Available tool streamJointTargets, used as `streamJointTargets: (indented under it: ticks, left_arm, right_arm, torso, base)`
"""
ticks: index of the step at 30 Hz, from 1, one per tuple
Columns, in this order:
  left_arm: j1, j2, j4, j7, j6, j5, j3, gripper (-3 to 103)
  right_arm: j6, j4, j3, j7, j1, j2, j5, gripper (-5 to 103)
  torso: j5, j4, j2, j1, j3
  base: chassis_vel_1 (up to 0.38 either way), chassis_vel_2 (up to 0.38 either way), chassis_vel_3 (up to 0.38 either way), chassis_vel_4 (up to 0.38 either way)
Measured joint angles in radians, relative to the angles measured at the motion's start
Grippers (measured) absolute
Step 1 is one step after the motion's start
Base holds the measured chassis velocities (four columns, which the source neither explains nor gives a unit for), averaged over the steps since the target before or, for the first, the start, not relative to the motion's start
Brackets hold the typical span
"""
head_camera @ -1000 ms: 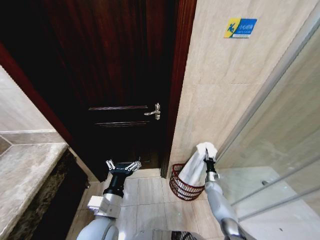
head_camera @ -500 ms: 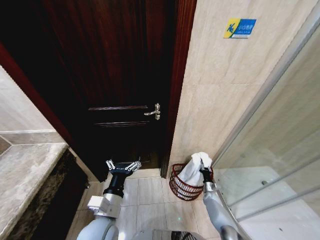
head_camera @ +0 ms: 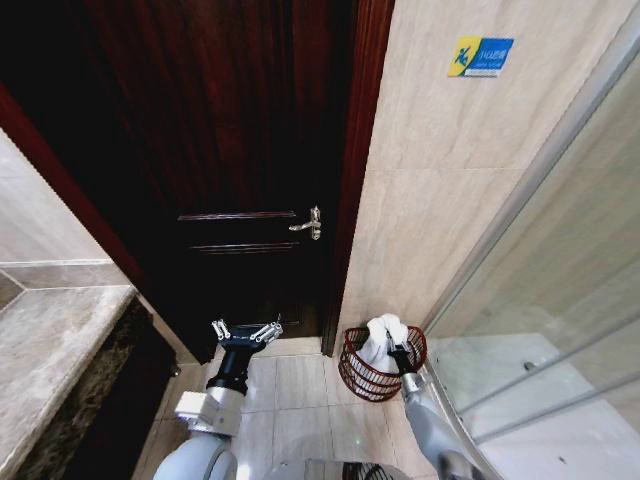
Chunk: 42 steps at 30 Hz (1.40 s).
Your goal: Discard the used towel into the hamper.
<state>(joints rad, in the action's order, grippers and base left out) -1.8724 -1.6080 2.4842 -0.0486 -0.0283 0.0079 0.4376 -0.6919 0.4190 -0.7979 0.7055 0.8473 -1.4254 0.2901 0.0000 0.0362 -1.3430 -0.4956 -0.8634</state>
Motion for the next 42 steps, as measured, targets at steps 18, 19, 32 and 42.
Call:
streamJointTargets:
  ticks: [18, 19, 32, 42]
  left_arm:
    - [0.0, 0.0, 0.0, 0.0, 0.0, 0.0, 0.0, 100]
    - [0.0, 0.0, 0.0, 0.0, 0.0, 0.0, 0.0, 100]
    - [0.0, 0.0, 0.0, 0.0, 0.0, 0.0, 0.0, 100]
    - [0.0, 0.0, 0.0, 0.0, 0.0, 0.0, 0.0, 100]
  right_arm:
    - [0.11, -0.004, -0.021, -0.044, 0.025, 0.059, -0.118, 12]
    - [0.117, -0.003, -0.043, -0.047, 0.021, 0.058, -0.155, 12]
    - [0.229, 0.037, -0.046, -0.074, 0.028, 0.076, -0.226, 12]
    - [0.387, 0.056, -0.062, -0.123, 0.013, 0.097, -0.397, 15]
  torso:
    - [0.0004, 0.0004, 0.0, -0.001, 0.0]
    - [0.0, 0.0003, 0.0, -0.001, 0.0]
    - [-0.0003, -0.0001, 0.0, 0.0, 0.0]
    - [0.0002, -0.0001, 0.0, 0.0, 0.0]
  base:
    - [-0.033, 0.04, 0.04, -0.034]
    - [0.0, 0.0, 0.0, 0.0]
    - [-0.016, 0.012, 0.013, -0.013]
    - [-0.028, 0.032, 0.024, -0.024]
